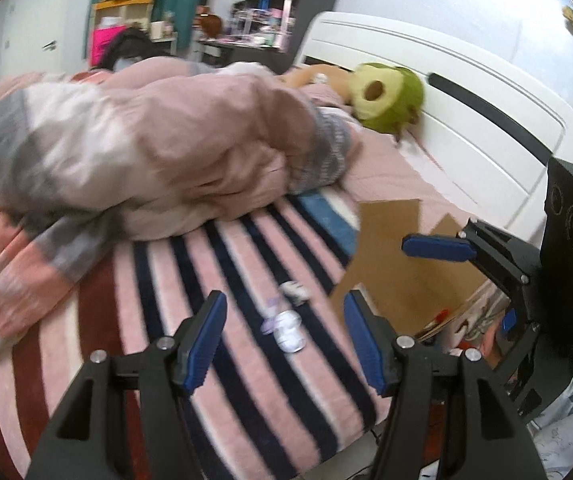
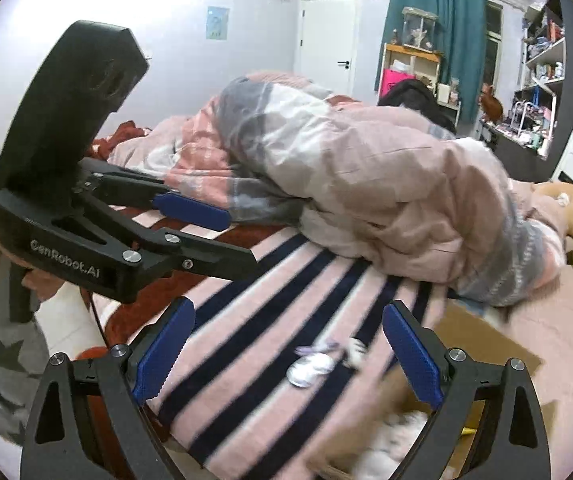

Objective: Organize objects
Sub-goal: 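Move the right gripper back to the white earbud case, then close the right gripper on the white earbud case and lift it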

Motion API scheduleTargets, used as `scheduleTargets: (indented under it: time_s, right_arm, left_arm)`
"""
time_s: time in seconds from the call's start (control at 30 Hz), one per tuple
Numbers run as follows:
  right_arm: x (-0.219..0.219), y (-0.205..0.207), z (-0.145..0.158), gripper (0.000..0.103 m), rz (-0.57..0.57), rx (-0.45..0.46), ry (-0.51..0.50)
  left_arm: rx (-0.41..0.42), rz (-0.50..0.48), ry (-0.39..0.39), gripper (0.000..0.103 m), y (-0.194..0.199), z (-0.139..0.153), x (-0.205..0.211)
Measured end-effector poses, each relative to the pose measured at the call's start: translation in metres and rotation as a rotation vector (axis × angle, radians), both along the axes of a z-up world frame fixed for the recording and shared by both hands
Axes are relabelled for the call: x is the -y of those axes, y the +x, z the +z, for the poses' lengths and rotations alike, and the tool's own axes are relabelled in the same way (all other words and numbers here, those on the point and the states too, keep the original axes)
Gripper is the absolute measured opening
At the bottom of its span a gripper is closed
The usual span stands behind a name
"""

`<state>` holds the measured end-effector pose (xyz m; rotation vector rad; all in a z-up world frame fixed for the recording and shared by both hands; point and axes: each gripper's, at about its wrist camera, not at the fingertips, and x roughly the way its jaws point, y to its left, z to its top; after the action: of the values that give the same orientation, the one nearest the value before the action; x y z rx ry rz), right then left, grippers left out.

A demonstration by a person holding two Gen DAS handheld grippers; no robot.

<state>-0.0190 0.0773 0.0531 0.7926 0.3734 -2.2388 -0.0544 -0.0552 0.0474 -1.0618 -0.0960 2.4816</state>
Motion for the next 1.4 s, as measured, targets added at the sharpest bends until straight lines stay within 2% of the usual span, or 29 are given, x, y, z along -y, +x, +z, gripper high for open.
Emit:
scheduleTargets:
  time_s: [0.23,0.3,0.37,0.47,0.53,0.7,0.87,1.0,1.07,1.27,1.4]
  right_arm:
    - [0.041,0.001,-0.062,0.094,-0.049,0.108,-0.035]
    - [0.043,-0.001,-0.078,0.086,-0.089,0.136,-0.038]
    - [0.045,-0.006,-0.095,0.075,-0.148,0.154,-0.024]
    - [0.041,-0.015,-0.119,0.066,-0.254,0.168,0.007]
    - [0.034,-0.026,-0.136,0.062,-0.35,0.181,0.029]
    - [0.018,-0.042,-0.16,0.057,-0.46,0.208,0.067]
    - [0.017,-0.053,-0.176,0.041,-0.506,0.207,0.121]
    - [0.018,-0.059,-0.183,0.037,-0.532,0.208,0.144]
    - [0.017,-0.06,-0.183,0.027,-0.533,0.214,0.13]
    - [0.018,-0.049,-0.177,0.026,-0.482,0.201,0.12]
    - [0.02,-0.036,-0.164,0.026,-0.401,0.209,0.076]
  left_arm:
    - [0.054,0.081,0.001,0.058,0.008,-0.05,0.044]
    - [0.078,0.087,0.017,0.058,0.009,-0.064,0.052]
    - [0.103,0.082,0.036,0.058,0.007,-0.077,0.056]
    - [0.129,0.074,0.039,0.058,0.006,-0.09,0.059]
    - [0.14,0.063,0.041,0.058,0.005,-0.097,0.06]
    - [0.162,0.047,0.054,0.058,0.001,-0.109,0.064]
    - [0.181,0.049,0.064,0.058,-0.002,-0.119,0.069]
    - [0.19,0.054,0.068,0.058,-0.002,-0.124,0.07]
    - [0.192,0.053,0.069,0.058,-0.002,-0.124,0.07]
    - [0.192,0.052,0.068,0.058,0.0,-0.122,0.069]
    - [0.194,0.034,0.068,0.058,0.003,-0.119,0.065]
